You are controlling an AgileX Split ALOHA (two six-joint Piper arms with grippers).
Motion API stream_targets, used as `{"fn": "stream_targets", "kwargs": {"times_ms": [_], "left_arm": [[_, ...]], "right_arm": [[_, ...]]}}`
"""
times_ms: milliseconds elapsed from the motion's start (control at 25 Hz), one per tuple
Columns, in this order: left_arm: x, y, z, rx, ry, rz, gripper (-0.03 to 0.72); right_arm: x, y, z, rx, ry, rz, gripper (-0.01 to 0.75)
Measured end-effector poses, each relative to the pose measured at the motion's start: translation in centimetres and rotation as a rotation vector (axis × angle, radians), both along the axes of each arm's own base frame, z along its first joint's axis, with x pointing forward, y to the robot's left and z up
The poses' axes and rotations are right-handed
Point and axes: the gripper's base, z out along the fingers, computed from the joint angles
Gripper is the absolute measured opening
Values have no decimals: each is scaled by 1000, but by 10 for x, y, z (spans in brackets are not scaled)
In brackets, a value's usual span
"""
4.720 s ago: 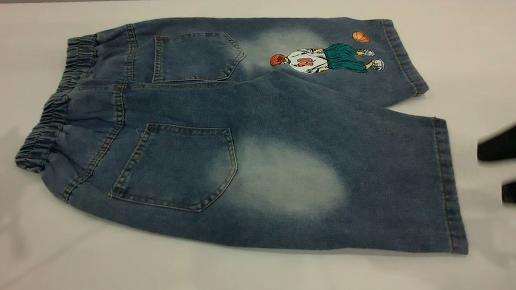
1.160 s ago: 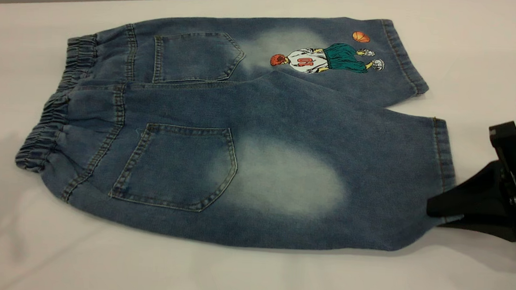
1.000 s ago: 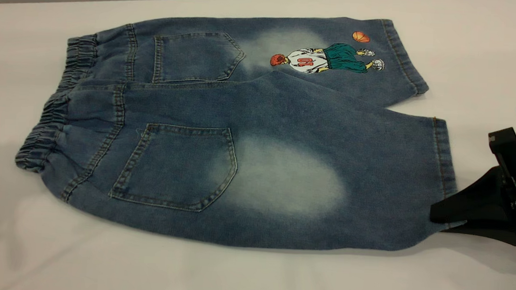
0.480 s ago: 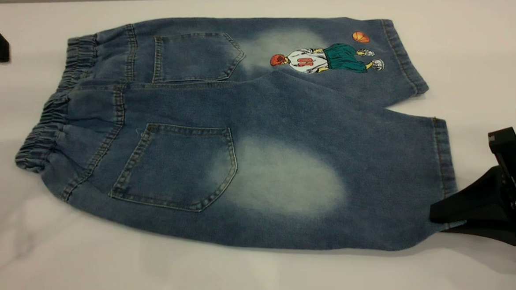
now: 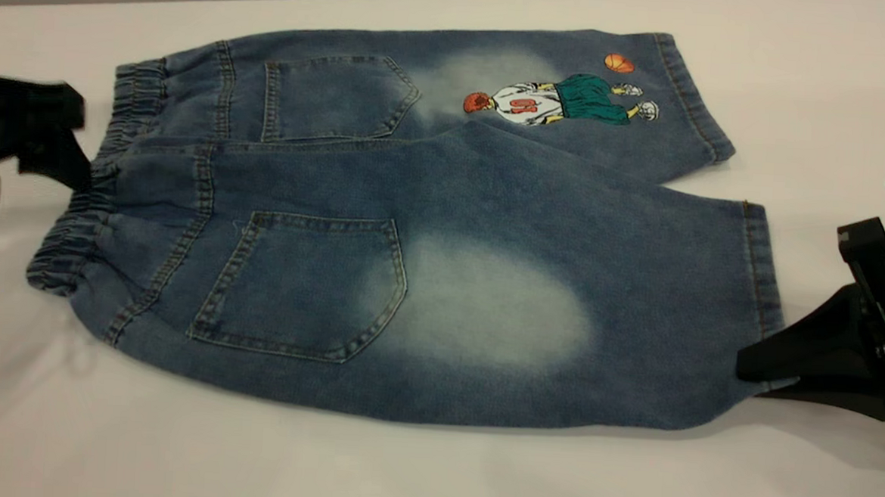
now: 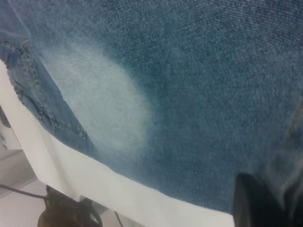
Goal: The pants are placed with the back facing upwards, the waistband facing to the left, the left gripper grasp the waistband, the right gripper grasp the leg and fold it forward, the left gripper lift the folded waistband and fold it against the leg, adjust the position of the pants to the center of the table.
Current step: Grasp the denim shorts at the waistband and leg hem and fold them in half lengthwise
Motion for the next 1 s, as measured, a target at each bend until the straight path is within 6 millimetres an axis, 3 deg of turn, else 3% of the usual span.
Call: {"fn": "stream_targets", "kwargs": {"times_ms": [200,840,1000], "left_arm": [[-6,0,-20,1,108,-1,560],[-6,0,-47,3,138,6,558],[-6,0,-47,-3,140,21,494]], "right_arm": [[0,0,0,0,0,0,22],[0,0,0,0,0,0,27],[0,0,0,0,0,0,29]]}}
